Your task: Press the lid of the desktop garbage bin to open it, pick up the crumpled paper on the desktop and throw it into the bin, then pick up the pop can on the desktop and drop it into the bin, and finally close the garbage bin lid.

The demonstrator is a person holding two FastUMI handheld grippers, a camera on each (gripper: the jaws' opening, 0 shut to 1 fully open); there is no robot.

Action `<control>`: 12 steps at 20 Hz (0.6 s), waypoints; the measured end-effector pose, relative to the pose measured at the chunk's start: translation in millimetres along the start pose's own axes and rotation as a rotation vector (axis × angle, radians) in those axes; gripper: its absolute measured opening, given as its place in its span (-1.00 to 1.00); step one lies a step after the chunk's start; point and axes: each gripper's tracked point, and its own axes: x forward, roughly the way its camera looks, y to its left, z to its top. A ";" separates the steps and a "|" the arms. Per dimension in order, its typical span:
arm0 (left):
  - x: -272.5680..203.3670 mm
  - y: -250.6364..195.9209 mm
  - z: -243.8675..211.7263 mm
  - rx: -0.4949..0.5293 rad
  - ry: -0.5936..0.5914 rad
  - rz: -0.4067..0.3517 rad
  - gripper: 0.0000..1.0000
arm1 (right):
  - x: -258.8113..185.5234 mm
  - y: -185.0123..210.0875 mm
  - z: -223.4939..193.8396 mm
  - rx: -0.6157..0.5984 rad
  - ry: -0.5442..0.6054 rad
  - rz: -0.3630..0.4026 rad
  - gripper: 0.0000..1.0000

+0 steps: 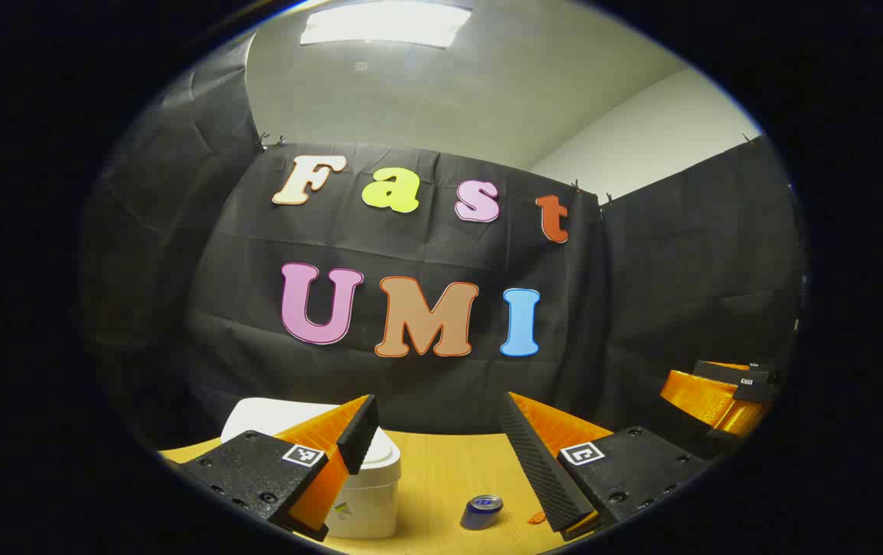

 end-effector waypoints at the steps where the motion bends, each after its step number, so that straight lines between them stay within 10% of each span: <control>1: 1.0 3.3 3.1 0.006 -0.009 0.014 0.89 | 1.5 -1.3 0.4 0.001 0.000 0.001 0.90; 12: 7.4 1.6 0.7 -0.009 -0.012 0.024 0.90 | 3.0 -2.4 2.1 -0.035 -0.003 -0.007 0.90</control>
